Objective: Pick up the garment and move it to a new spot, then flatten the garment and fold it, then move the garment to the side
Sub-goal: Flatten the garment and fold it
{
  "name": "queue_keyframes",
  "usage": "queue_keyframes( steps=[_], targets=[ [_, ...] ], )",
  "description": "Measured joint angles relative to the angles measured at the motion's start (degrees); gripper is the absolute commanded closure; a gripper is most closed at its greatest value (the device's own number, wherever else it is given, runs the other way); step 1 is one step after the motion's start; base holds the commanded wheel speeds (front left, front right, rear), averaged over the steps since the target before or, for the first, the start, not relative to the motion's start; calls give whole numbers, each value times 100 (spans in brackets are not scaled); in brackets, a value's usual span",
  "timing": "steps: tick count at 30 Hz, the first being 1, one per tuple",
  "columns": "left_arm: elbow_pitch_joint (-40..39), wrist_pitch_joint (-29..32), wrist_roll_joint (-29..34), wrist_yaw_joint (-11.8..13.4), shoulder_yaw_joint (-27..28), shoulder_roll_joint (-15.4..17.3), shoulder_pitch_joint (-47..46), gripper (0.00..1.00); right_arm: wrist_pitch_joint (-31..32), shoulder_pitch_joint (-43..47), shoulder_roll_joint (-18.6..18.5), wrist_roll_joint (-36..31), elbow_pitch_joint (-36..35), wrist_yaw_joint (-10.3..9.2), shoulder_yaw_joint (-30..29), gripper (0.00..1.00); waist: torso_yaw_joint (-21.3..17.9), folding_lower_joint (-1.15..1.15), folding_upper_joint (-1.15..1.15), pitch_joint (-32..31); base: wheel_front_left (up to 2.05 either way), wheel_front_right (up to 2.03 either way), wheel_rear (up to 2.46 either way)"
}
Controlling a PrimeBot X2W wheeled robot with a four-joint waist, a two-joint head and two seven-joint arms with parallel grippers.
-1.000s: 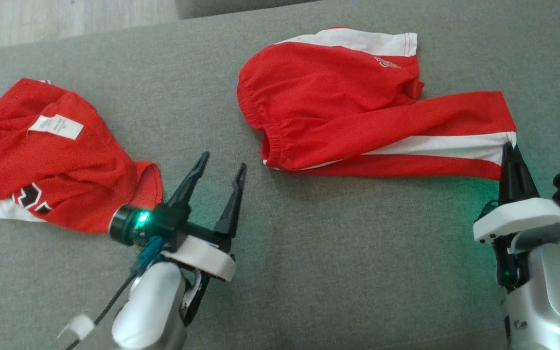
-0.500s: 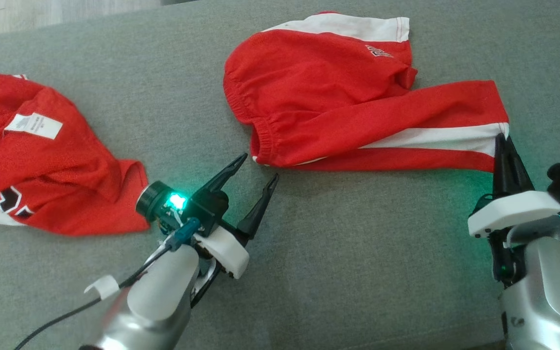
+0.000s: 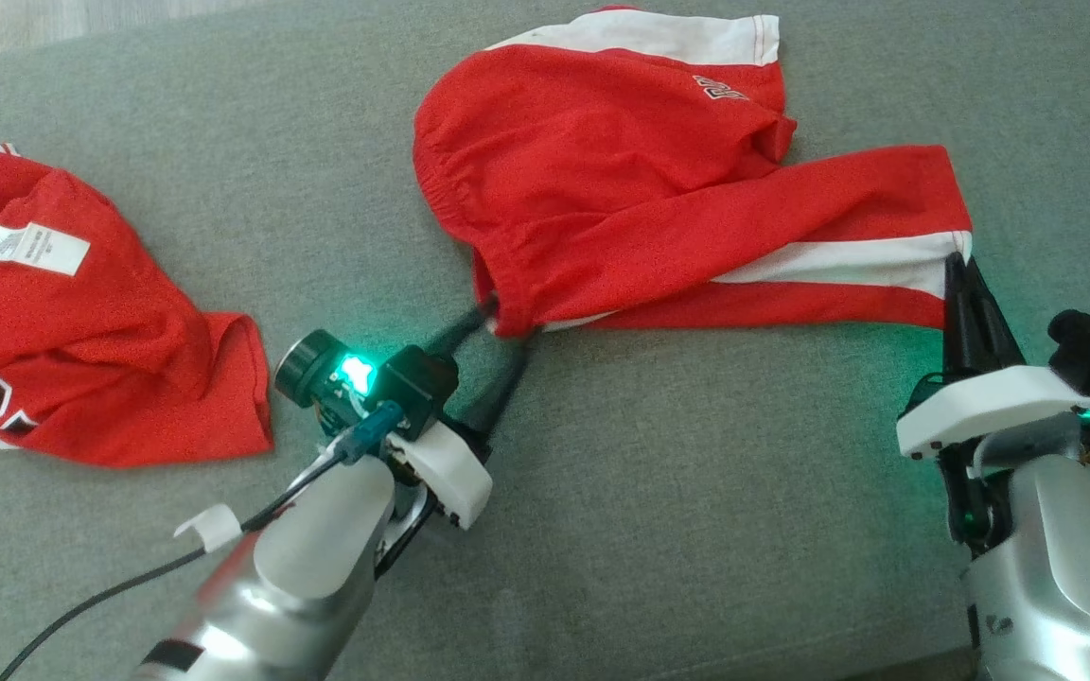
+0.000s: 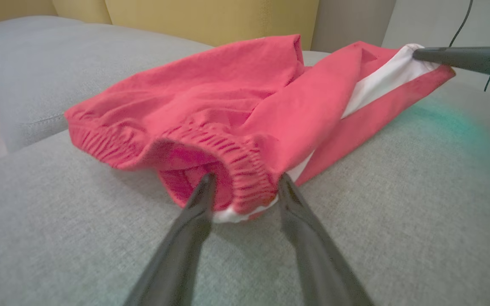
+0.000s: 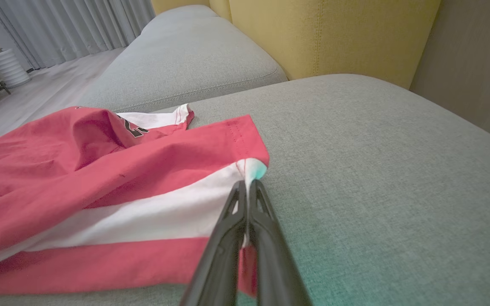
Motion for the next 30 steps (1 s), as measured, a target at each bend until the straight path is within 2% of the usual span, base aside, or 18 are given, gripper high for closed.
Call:
queue_keyframes(
  steps=[6, 15, 22, 26, 30],
  targets=[
    [38, 0, -169, 0, -179, 63, -24, 100, 41, -5, 0, 0, -27, 0, -11, 100, 49, 0, 0, -5, 0, 0, 0],
    [-114, 0, -219, 2, -11, 175, -64, 100, 32, -7, 0, 0, -208, 0, 115, 100, 136, -1, 0, -181, 0, 0, 0],
    [-402, 0, -325, 2, 176, 432, -71, 100, -5, -20, -32, 55, -753, 0, 652, 100, 171, -1, 0, -479, 0, 0, 0],
    [-662, 222, -391, 1, 211, 708, -248, 100, 54, -190, -313, 264, -1183, 0, 991, 100, 177, -1, 0, -672, 0, 0, 0],
    [-1067, 561, -631, 1, 253, 1013, -810, 100, 181, -694, -656, 469, -1595, 0, 1267, 100, 196, -1, 0, -878, 0, 0, 0]
  ],
)
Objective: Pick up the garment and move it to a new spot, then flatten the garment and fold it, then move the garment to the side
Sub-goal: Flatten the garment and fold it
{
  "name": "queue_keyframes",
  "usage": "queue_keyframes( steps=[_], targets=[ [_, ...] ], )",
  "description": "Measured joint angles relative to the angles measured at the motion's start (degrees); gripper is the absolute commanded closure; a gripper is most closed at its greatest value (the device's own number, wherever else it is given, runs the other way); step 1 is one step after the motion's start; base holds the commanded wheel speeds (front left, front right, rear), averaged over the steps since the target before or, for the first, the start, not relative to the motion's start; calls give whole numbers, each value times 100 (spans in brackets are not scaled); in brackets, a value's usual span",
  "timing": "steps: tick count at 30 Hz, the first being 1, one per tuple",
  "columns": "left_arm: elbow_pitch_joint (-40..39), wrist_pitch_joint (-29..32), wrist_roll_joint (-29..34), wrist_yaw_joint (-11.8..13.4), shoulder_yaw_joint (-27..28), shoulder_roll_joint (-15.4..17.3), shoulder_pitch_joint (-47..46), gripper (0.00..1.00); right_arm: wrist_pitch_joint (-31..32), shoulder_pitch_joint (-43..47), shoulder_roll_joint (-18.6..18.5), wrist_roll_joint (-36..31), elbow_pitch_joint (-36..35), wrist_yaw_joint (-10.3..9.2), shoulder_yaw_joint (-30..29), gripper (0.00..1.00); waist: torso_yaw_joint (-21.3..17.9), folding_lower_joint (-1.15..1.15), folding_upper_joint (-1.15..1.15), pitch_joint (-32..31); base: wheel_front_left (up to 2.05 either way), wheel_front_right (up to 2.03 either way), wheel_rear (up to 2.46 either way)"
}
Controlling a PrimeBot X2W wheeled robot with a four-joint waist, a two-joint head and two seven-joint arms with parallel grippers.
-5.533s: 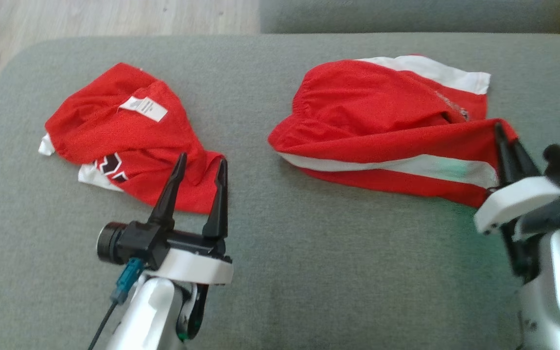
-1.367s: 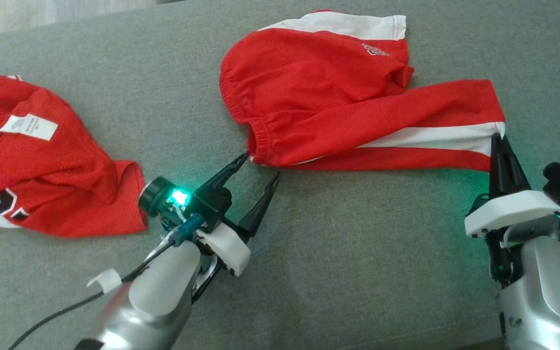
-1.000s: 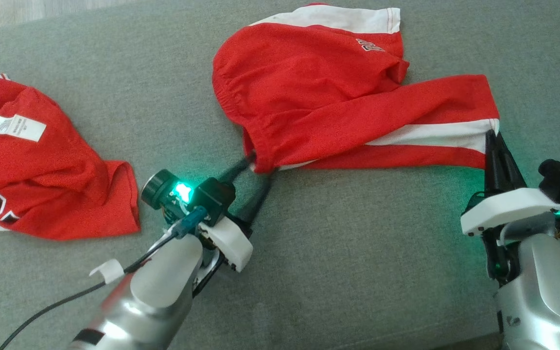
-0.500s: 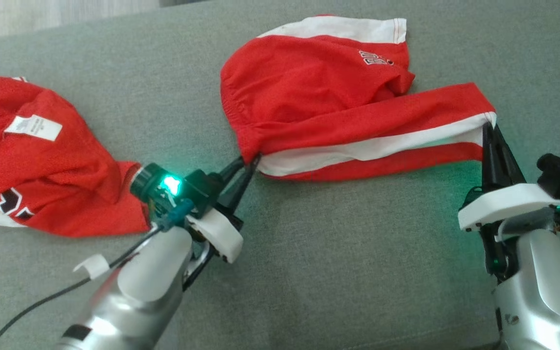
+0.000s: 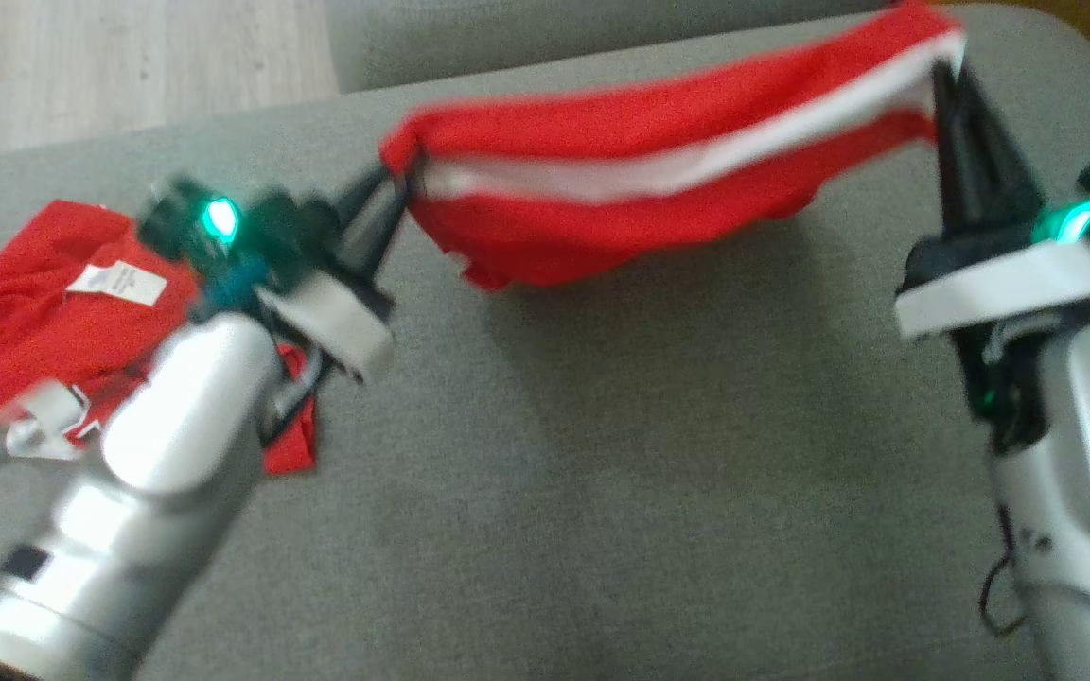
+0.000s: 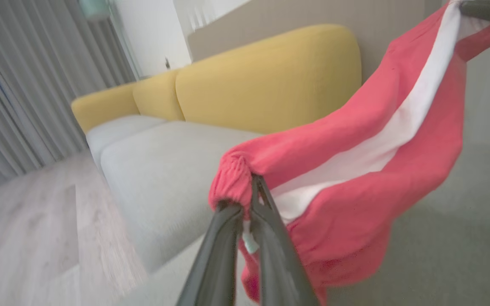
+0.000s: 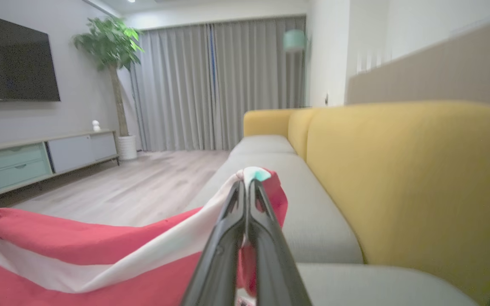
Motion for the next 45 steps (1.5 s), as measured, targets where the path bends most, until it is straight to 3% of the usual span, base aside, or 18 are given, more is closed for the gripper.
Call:
queue_keyframes(
  steps=[7, 17, 28, 35, 40, 45],
  targets=[
    [-509, 543, -505, -1, 71, 414, -734, 100, 204, -696, -335, 374, -245, 0, 307, 100, 86, 0, 0, -373, 0, 0, 0],
    [-980, 776, -789, 12, 101, 684, -763, 100, 289, -727, -550, 683, -216, 0, 519, 100, 236, 0, 0, -768, 0, 0, 0],
    [-2633, 812, -1020, 581, 182, 1011, 339, 100, 638, 397, -641, 736, -1249, 0, 192, 100, 289, 0, 0, -905, 0, 0, 0],
    [-3583, 1014, -1349, 942, 413, 1090, 556, 100, 1029, 779, -576, 632, -1937, 0, -209, 100, 242, 0, 0, -836, 0, 0, 0],
    [-3512, 1347, -1502, 898, 389, 1099, 509, 100, 1488, 753, -435, 751, -1822, 0, -182, 100, 198, 0, 0, -575, 0, 0, 0],
    [-2575, 1583, -1625, 534, 371, 1025, -176, 100, 1670, -265, -546, 772, -916, 0, 222, 100, 152, 2, 0, -73, 0, 0, 0]
  ],
)
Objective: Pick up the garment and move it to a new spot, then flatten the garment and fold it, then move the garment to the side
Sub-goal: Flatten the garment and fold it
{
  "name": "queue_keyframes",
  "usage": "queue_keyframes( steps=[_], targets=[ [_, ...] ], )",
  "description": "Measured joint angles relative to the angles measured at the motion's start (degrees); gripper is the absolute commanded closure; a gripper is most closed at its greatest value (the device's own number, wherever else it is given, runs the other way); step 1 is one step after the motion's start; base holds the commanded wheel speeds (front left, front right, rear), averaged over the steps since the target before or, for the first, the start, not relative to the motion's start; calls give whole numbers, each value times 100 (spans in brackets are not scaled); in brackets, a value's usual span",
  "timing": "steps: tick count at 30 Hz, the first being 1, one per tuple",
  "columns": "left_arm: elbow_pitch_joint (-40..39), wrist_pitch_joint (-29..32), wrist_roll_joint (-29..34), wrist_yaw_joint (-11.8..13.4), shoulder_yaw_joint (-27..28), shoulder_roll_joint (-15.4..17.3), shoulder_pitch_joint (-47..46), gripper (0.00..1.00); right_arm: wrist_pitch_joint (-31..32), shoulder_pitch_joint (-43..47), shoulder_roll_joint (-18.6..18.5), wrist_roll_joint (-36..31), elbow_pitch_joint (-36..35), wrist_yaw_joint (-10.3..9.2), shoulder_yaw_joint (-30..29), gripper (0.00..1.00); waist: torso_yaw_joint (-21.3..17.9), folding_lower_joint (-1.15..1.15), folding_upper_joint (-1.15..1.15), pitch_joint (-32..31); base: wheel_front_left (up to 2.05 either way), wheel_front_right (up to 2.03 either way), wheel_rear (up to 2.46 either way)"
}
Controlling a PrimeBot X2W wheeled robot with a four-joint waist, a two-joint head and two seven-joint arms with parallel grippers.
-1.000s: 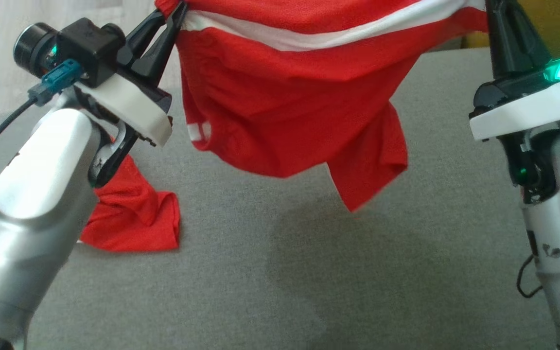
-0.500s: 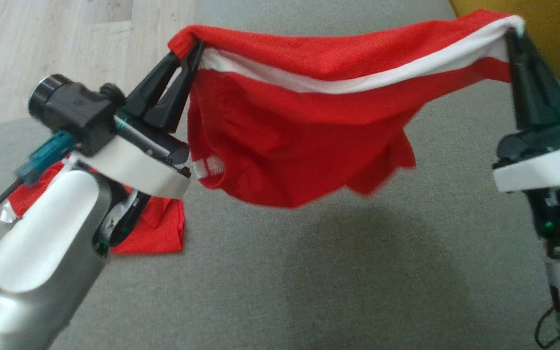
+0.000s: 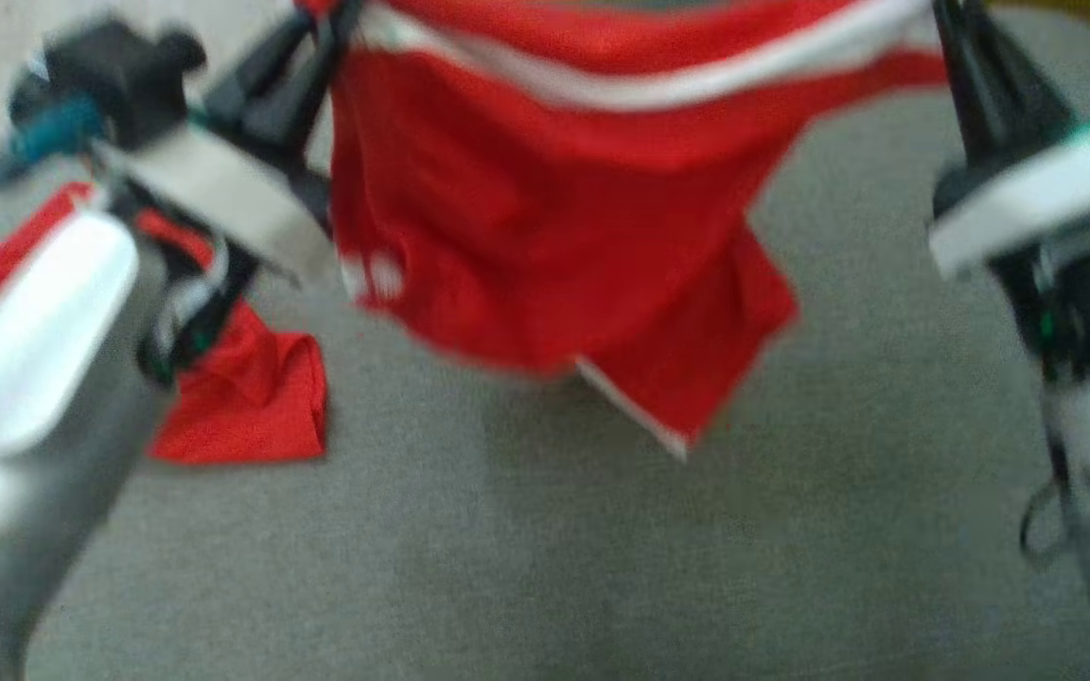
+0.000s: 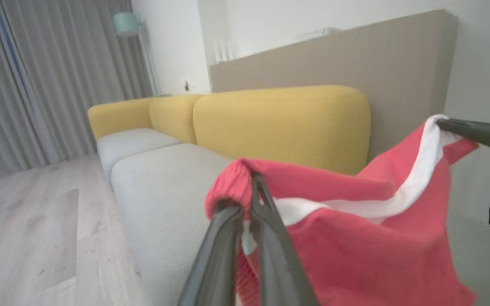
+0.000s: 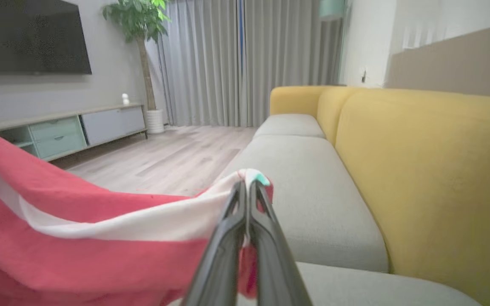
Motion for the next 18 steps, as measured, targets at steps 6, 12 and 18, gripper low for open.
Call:
queue_keyframes(
  steps=[6, 12, 18],
  targets=[
    [1566, -212, 155, -335, 53, -231, -1586, 100, -337, -2150, -60, -3, 1569, 0, 550, 100, -76, 1, 0, 736, 0, 0, 0],
    [2758, -1123, 342, -428, 326, -644, -3074, 100, -1483, -3806, -18, -499, 3110, 0, 446, 100, -152, 1, 0, 1351, 0, 0, 0],
    [3516, -1947, 336, -495, 89, -1112, -3208, 100, -1927, -3796, 120, -490, 4462, 0, 738, 100, -95, 0, 0, 1754, 0, 0, 0]
  ],
)
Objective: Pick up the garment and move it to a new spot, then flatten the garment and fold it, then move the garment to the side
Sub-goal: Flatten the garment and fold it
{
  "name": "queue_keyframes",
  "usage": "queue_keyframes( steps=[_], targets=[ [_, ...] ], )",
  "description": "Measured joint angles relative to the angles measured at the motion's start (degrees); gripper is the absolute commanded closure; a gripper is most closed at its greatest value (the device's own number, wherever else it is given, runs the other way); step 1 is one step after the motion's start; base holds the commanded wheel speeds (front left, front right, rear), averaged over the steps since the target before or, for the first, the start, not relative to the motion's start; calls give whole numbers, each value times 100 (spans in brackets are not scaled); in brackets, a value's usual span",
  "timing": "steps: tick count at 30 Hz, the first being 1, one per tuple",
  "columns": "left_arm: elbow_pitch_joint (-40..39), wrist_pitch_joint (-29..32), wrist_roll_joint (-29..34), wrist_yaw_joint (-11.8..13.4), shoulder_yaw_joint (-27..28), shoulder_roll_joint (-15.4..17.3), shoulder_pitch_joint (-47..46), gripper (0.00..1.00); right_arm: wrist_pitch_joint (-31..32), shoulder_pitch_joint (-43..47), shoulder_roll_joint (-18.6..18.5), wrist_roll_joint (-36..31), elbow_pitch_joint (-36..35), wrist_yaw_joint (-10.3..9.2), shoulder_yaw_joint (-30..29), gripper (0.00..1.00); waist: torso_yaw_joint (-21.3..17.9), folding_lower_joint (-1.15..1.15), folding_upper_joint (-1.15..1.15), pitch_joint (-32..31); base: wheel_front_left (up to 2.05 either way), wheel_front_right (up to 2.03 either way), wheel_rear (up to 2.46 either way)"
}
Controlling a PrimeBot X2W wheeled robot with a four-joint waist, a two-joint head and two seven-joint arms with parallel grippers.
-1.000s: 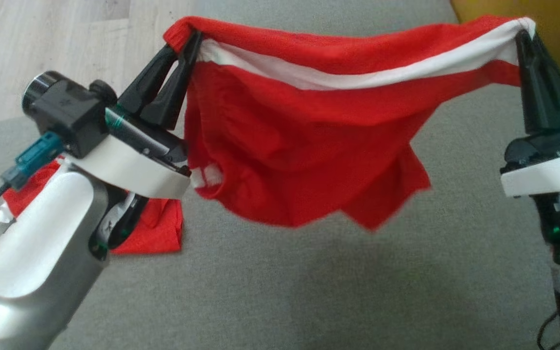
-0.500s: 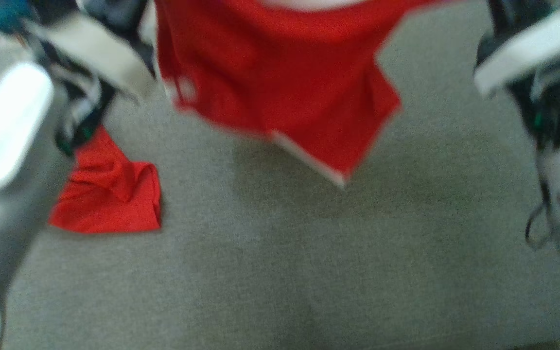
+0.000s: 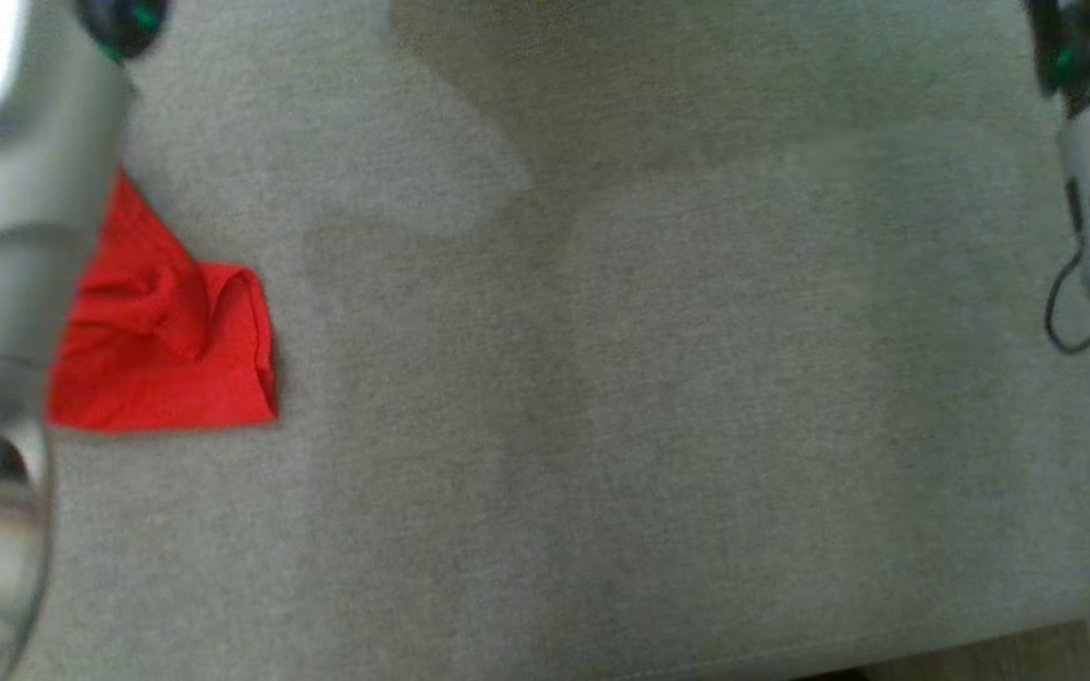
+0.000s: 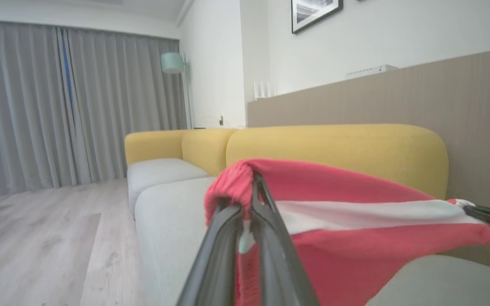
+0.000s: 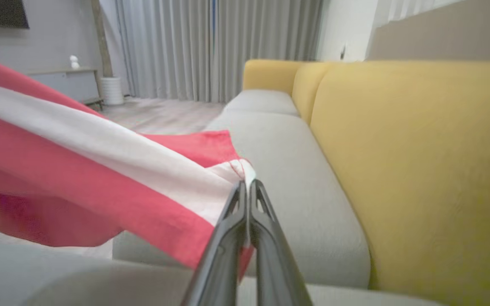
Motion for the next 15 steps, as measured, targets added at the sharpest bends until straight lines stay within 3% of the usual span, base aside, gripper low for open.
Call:
queue_keyframes(
  steps=[6, 15],
  targets=[
    [23, -133, -277, -38, -994, -144, 909, 100, -121, 640, -104, 639, 365, 0, 797, 100, 198, 0, 0, 56, 0, 0, 0],
    [-313, -76, -896, -40, -2385, 361, 2240, 100, 708, 1338, -1021, 1961, 31, 0, 1994, 100, 373, -3, 0, -438, 0, 0, 0]
  ],
)
